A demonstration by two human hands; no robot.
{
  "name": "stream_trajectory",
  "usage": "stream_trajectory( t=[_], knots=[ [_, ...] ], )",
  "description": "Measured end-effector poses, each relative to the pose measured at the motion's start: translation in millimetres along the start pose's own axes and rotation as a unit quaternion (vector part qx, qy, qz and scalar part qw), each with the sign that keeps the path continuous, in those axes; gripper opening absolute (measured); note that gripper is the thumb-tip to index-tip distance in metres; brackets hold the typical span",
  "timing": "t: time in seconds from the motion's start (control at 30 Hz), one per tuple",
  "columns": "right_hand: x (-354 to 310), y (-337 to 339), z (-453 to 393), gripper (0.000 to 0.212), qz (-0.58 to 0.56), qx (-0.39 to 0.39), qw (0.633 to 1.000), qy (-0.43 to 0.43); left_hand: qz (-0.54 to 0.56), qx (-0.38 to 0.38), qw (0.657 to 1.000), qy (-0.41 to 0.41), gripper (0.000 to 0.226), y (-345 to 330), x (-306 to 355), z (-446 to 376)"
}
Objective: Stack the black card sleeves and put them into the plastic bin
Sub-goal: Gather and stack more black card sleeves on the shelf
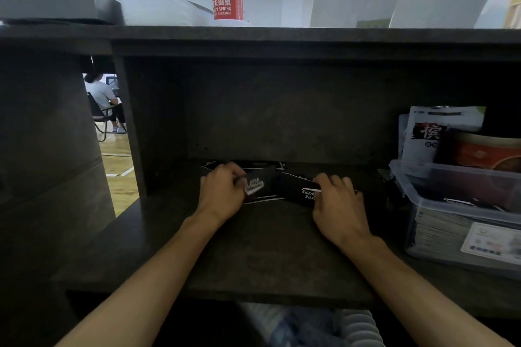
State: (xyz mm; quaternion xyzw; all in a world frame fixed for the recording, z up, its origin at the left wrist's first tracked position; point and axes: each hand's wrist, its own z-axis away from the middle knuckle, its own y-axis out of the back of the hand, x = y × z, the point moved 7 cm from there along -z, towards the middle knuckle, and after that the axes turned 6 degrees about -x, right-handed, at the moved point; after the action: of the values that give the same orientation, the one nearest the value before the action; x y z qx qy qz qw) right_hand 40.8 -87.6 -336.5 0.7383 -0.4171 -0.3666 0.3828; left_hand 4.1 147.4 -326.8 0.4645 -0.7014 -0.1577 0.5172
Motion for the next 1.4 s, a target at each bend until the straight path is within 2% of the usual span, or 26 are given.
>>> stream_trajectory(
  t=[0.07, 0.13, 0.2, 0.27, 0.37, 0.43, 0.5, 0.53, 0.67, 0.73, 0.9, 0.97, 1.03, 1.1, 1.2, 1.3, 1.4],
  knots=[
    [1, -1, 0, 0.041, 0.000, -0.004, 1.000, -0.006, 0.187, 0.037, 0.982, 0.015, 0.015, 10, -3, 0],
    [1, -1, 0, 0.041, -0.001, -0.007, 1.000, -0.006, 0.340, 0.025, 0.940, 0.018, 0.037, 8, -2, -2],
    [0, 0, 0, 0.039, -0.003, -0.006, 1.000, -0.004, 0.391, -0.006, 0.920, -0.007, 0.069, 2, 5, -2],
    [-1, 0, 0, 0.038, -0.009, -0.007, 1.000, 0.001, 0.401, -0.033, 0.915, -0.039, 0.096, -7, 11, -1],
    [-5, 2, 1, 0.036, -0.021, -0.005, 1.000, 0.022, 0.402, -0.073, 0.911, -0.054, 0.109, -23, 18, 0],
    [-7, 3, 1, 0.034, -0.026, 0.000, 0.999, 0.030, 0.341, -0.059, 0.937, -0.050, 0.096, -27, 20, 2],
    [-8, 3, 1, 0.037, -0.034, -0.009, 0.999, 0.024, 0.219, -0.003, 0.974, -0.052, 0.074, -24, 21, 3],
    [-7, 3, 2, 0.040, -0.035, -0.017, 0.999, 0.018, 0.187, 0.019, 0.981, -0.053, 0.071, -22, 21, 5],
    [-7, 2, 2, 0.048, -0.018, -0.026, 0.999, 0.017, 0.222, 0.012, 0.973, -0.063, 0.106, -23, 16, 3],
    [-7, 3, 3, 0.049, -0.013, -0.023, 0.999, 0.018, 0.233, 0.006, 0.971, -0.061, 0.106, -23, 18, 2],
    [-11, 2, 2, 0.050, -0.014, -0.035, 0.999, 0.023, 0.158, 0.042, 0.986, -0.043, 0.060, -20, 28, 8],
    [-13, 3, 3, 0.047, -0.014, -0.030, 0.999, 0.030, 0.039, 0.008, 0.998, -0.048, 0.048, -28, 36, 11],
    [-12, 7, 2, 0.041, -0.017, -0.017, 0.999, 0.032, -0.089, -0.025, 0.992, -0.088, 0.041, -35, 42, 13],
    [-9, 12, 2, 0.036, -0.009, -0.001, 1.000, 0.027, -0.107, -0.048, 0.986, -0.119, 0.034, -35, 42, 10],
    [0, 16, 0, 0.037, -0.003, -0.005, 1.000, 0.007, -0.102, -0.054, 0.989, -0.096, 0.027, -31, 34, -12],
    [3, 9, -1, 0.042, 0.015, -0.033, 0.999, -0.016, -0.179, -0.100, 0.979, -0.020, 0.049, -44, 22, -45],
    [6, 9, -1, 0.043, 0.004, -0.013, 0.999, -0.038, -0.211, -0.166, 0.963, 0.030, 0.070, -70, 10, -68]
  ],
)
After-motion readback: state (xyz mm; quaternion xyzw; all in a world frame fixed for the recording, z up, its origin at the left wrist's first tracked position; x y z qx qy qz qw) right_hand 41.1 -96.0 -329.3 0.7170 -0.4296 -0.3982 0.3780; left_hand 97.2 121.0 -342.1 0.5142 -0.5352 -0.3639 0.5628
